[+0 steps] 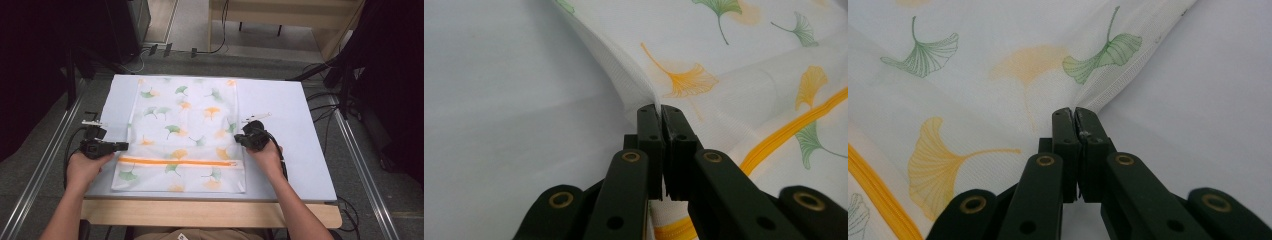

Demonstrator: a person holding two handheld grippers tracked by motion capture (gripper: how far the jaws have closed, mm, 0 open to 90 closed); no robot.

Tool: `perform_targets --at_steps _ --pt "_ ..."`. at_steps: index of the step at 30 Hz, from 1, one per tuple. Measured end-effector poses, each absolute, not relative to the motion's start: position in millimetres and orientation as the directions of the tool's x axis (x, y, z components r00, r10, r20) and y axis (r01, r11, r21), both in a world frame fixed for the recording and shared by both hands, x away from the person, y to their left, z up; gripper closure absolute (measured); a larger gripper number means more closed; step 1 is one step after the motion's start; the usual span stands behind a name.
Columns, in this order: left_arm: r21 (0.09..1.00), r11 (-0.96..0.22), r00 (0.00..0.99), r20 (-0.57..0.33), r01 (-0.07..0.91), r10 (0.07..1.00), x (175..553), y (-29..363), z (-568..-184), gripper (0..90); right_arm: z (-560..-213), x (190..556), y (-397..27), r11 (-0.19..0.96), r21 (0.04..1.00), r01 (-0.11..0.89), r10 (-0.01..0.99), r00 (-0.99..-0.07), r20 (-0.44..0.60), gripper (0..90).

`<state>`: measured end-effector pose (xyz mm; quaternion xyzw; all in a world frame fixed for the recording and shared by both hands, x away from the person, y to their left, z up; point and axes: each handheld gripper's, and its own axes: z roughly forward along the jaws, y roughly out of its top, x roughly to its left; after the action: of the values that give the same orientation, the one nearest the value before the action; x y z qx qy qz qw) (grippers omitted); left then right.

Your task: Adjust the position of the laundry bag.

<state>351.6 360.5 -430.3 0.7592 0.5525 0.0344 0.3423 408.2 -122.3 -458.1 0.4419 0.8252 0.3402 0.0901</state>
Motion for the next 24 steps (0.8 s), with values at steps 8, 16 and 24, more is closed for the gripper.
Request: perform_targets --at_steps 8,16,24 --pt "0.562 -0.197 0.437 -0.333 0.804 0.836 363.1 339.8 -428.8 88.5 -456.5 405.7 -148.1 0.341 0.64 0.688 0.819 -0.551 0.157 88.8" --pt "0.558 -0.246 0.478 -0.318 0.792 0.819 370.3 320.9 -428.7 88.4 -456.6 402.5 -170.4 0.306 0.642 0.703 0.846 -0.51 0.155 88.7" --pt "0.553 -0.269 0.499 -0.319 0.788 0.806 376.8 307.1 -428.8 88.5 -457.3 398.7 -187.6 0.276 0.649 0.709 0.87 -0.472 0.145 89.0"
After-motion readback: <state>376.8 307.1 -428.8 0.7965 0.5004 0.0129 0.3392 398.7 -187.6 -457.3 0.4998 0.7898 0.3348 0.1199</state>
